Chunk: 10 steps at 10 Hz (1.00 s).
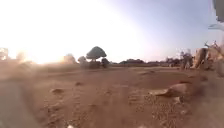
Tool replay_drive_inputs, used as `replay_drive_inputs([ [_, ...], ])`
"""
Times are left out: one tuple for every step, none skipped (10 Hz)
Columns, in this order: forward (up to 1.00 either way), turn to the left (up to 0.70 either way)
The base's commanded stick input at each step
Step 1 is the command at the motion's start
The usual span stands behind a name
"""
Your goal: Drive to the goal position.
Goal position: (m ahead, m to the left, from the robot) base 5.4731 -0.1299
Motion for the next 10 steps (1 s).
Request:
replay_drive_inputs([
  [0.68,0.0],
  [0.68,0.0],
  [0.68,-0.01],
  [0.68,-0.11],
  [0.68,-0.31],
  [0.68,-0.32],
  [0.68,-0.33],
  [0.68,-0.27],
  [0.68,-0.02],
  [0.68,0.0],
])
